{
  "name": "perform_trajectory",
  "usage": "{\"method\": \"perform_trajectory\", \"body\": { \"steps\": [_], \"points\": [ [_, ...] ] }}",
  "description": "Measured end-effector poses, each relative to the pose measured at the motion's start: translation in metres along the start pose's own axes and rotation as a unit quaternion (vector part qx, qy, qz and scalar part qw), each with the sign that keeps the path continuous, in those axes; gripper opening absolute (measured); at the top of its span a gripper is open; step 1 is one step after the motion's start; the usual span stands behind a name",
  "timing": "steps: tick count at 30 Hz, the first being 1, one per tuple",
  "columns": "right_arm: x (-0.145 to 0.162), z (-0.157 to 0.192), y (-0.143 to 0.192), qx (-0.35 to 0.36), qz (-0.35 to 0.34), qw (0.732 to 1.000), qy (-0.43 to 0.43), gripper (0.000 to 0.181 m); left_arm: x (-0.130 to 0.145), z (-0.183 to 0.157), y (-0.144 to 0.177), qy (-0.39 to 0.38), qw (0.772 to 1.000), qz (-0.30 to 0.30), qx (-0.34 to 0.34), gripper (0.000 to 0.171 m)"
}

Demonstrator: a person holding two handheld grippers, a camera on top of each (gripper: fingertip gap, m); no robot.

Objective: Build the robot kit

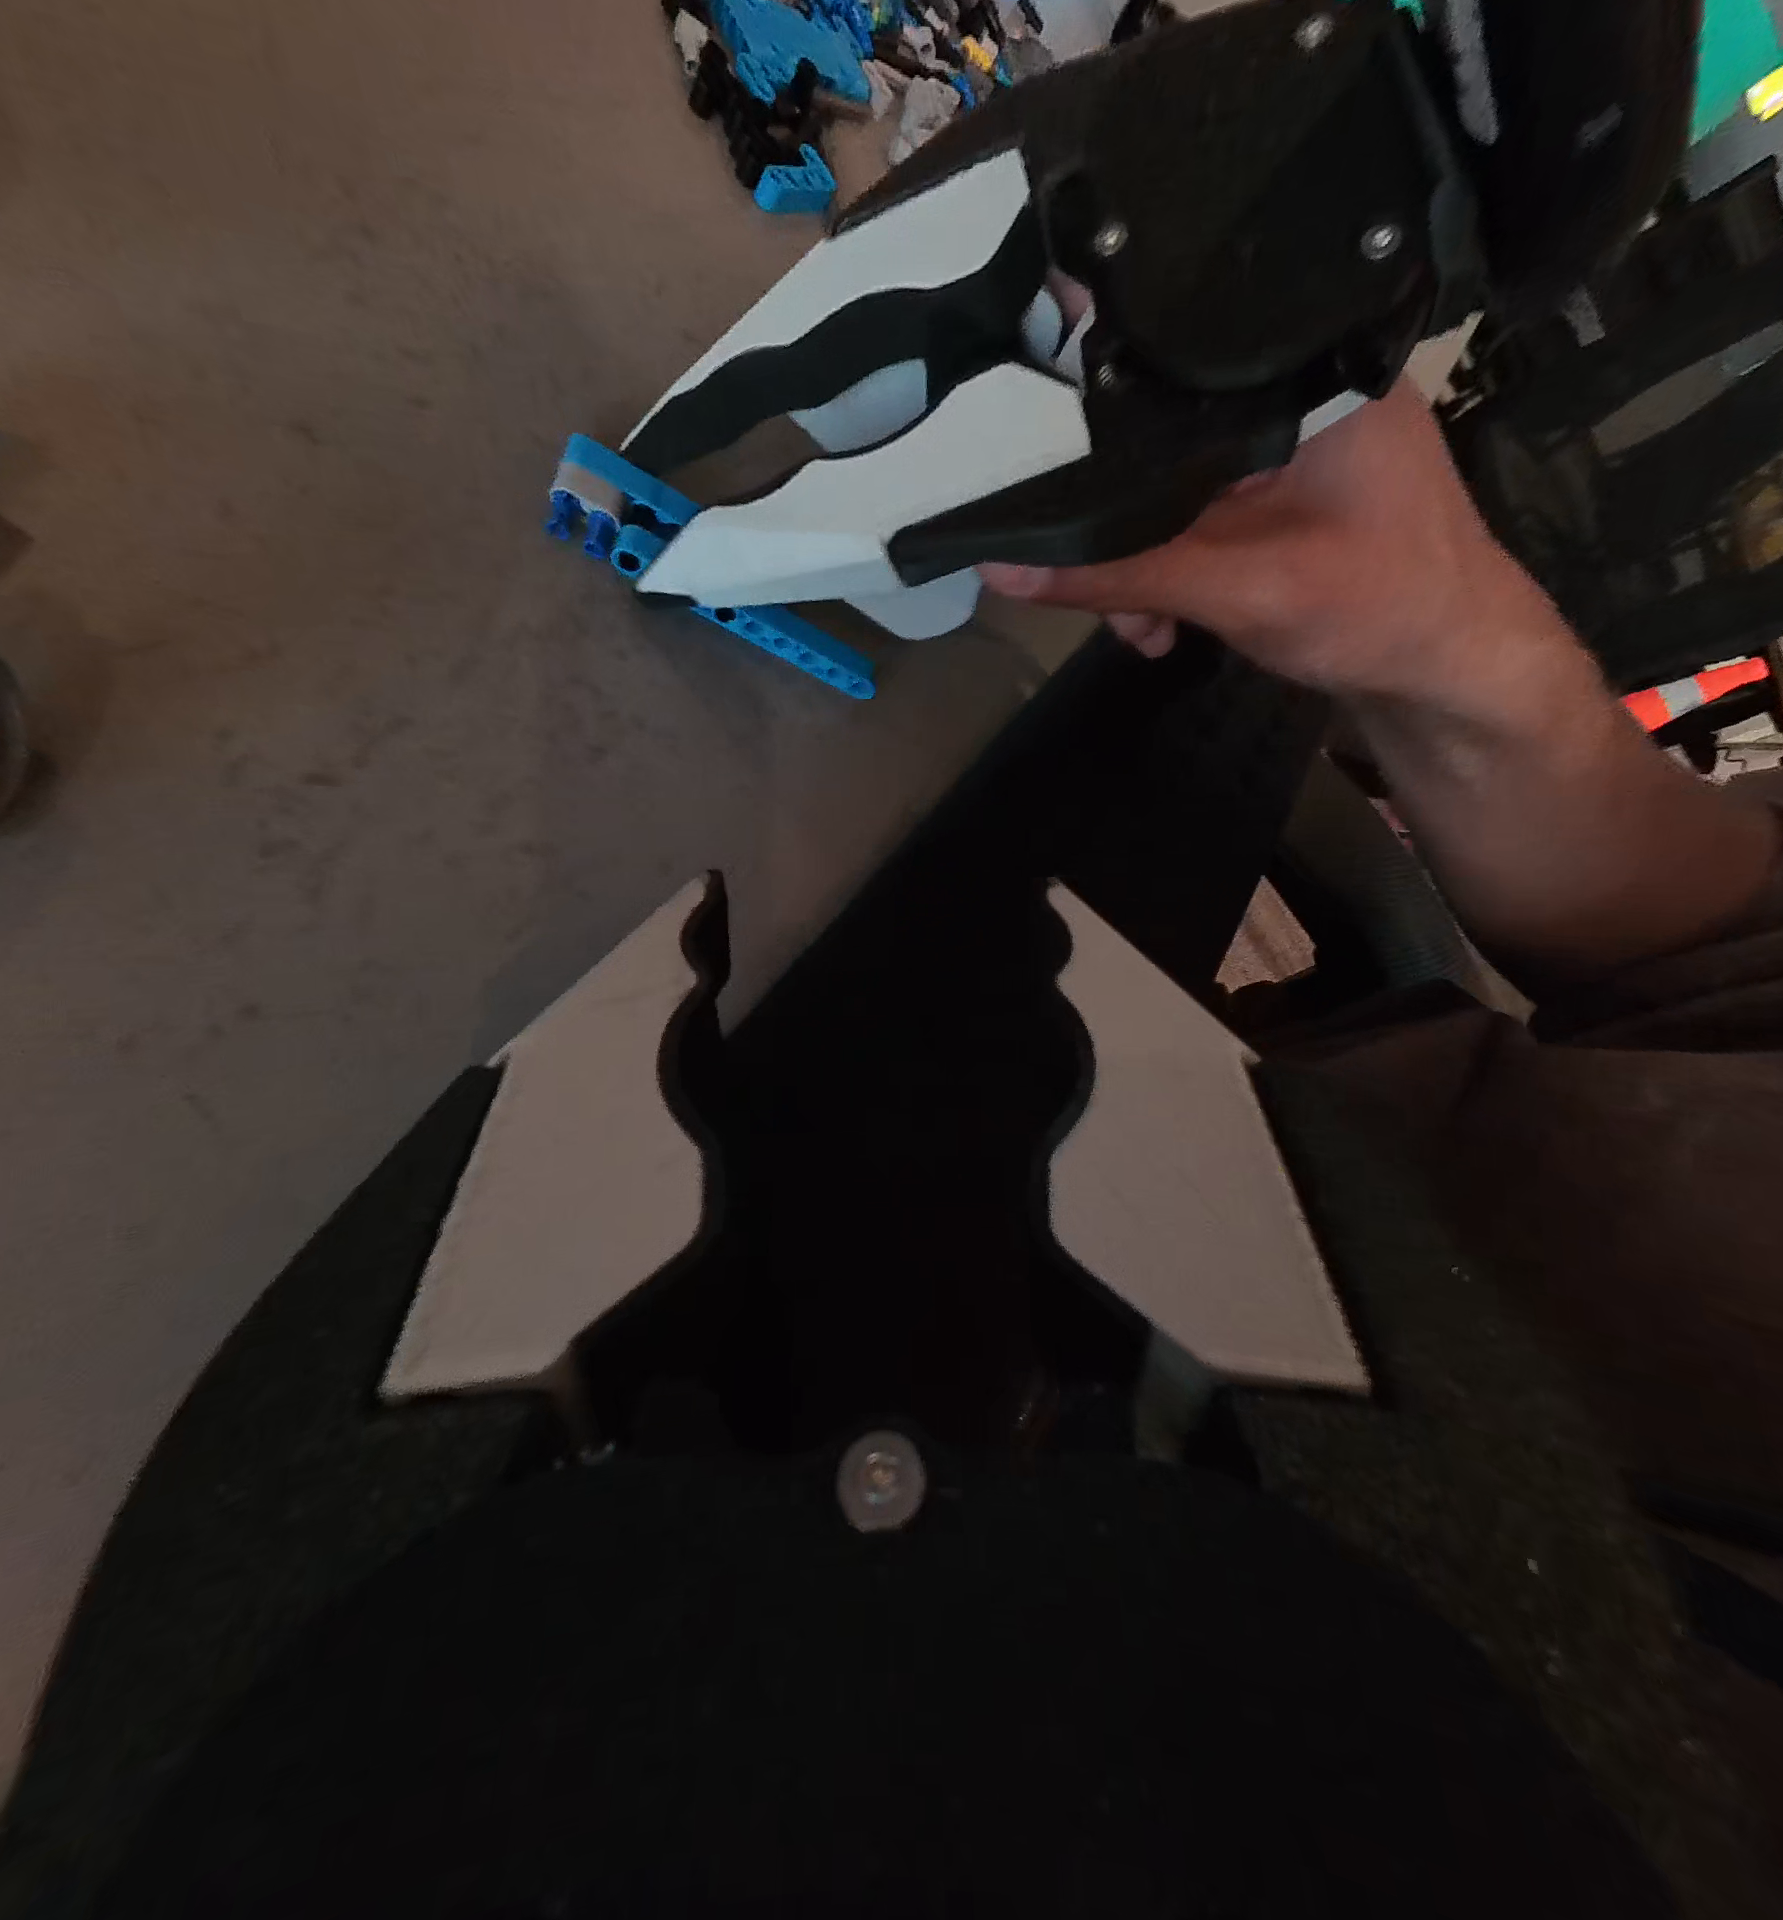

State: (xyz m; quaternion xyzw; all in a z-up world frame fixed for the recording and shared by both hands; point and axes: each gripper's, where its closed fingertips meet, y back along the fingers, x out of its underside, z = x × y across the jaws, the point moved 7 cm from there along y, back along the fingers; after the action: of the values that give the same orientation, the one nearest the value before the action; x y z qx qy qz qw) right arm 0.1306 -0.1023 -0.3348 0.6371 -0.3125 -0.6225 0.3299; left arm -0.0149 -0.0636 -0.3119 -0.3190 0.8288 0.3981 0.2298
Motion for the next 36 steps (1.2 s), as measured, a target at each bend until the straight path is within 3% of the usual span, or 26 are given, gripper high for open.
{"method": "perform_trajectory", "body": {
  "steps": [4, 7, 14, 21, 25, 26, 29, 36],
  "points": [
    [-0.001, 0.003, 0.008, -0.021, -0.009, 0.999, -0.028, 0.034, 0.000, 0.005, 0.001, -0.017, 1.000, 0.005, -0.021, 0.057],
    [0.003, 0.002, 0.007, 0.019, 0.005, 0.999, -0.047, 0.033, -0.004, 0.015, 0.005, -0.038, 0.997, 0.005, -0.065, 0.057],
    [0.003, 0.008, 0.001, 0.027, 0.000, 0.998, -0.059, 0.023, -0.004, 0.011, 0.007, -0.046, 0.997, -0.001, -0.058, 0.057],
    [0.005, 0.004, 0.001, -0.023, -0.011, 0.999, -0.033, 0.022, -0.003, 0.009, 0.003, -0.047, 0.998, 0.008, -0.042, 0.057],
    [0.000, 0.011, 0.002, -0.088, -0.031, 0.995, 0.023, 0.017, -0.014, 0.017, 0.007, -0.106, 0.993, 0.024, -0.048, 0.057],
    [-0.002, 0.020, 0.002, -0.125, -0.037, 0.990, 0.057, 0.015, -0.015, 0.020, 0.006, -0.143, 0.988, 0.040, -0.052, 0.056],
    [-0.007, 0.032, 0.001, -0.127, -0.042, 0.975, 0.179, 0.017, -0.018, 0.030, -0.002, -0.221, 0.968, 0.082, -0.081, 0.057],
    [-0.005, 0.032, -0.006, -0.172, -0.033, 0.957, 0.230, 0.024, -0.027, 0.041, -0.015, -0.247, 0.961, 0.110, -0.052, 0.050]
  ]
}}
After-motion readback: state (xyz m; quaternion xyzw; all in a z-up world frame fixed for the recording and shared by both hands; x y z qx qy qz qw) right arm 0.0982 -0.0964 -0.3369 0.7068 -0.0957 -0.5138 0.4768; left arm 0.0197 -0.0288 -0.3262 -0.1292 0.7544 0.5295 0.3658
